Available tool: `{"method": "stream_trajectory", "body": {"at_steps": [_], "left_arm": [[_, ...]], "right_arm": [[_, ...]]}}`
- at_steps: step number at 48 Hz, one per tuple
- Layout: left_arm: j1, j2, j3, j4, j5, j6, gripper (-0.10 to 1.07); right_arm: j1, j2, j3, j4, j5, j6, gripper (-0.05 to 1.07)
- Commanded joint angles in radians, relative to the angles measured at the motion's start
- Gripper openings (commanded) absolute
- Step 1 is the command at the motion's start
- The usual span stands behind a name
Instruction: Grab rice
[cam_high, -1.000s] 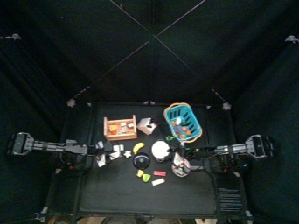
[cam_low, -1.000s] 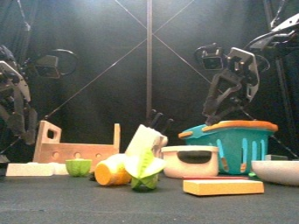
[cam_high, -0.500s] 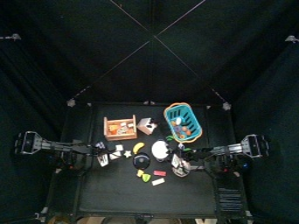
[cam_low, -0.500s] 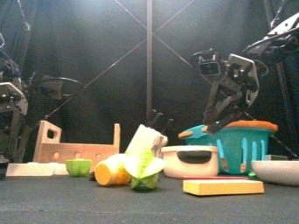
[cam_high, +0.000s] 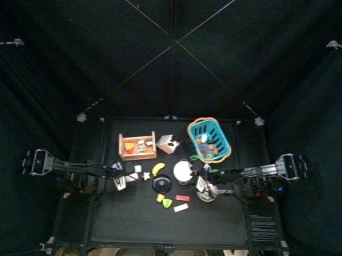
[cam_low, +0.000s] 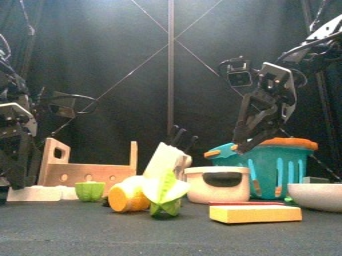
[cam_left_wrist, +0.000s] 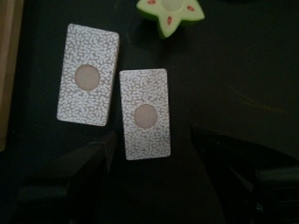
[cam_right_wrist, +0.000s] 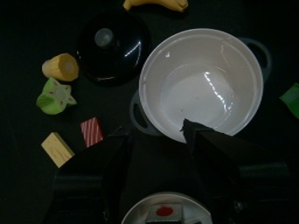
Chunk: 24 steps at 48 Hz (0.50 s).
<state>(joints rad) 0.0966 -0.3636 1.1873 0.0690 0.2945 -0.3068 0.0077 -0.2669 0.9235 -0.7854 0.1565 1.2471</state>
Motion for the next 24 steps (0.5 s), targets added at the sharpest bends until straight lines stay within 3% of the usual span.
{"method": "stream_trajectory", "body": {"at_steps": [1, 13, 24], "left_arm": [[-0.002, 0.025, -0.021, 0.0, -0.006, -0.002, 1.0], [-0.002, 0.08, -0.043, 0.002, -0.008, -0.002, 0.97], [-0.003, 0.097, -0.063, 0.002, 0.005, -0.002, 0.86]], "right_arm": [[0.003, -0.011, -0.018, -0.003, -0.003, -0.003, 0.83], [0.011, -0.018, -0.028, -0.069, -0.003, -0.005, 0.83], [0.011, -0.023, -0.029, -0.091, 0.009, -0.002, 0.83]]}}
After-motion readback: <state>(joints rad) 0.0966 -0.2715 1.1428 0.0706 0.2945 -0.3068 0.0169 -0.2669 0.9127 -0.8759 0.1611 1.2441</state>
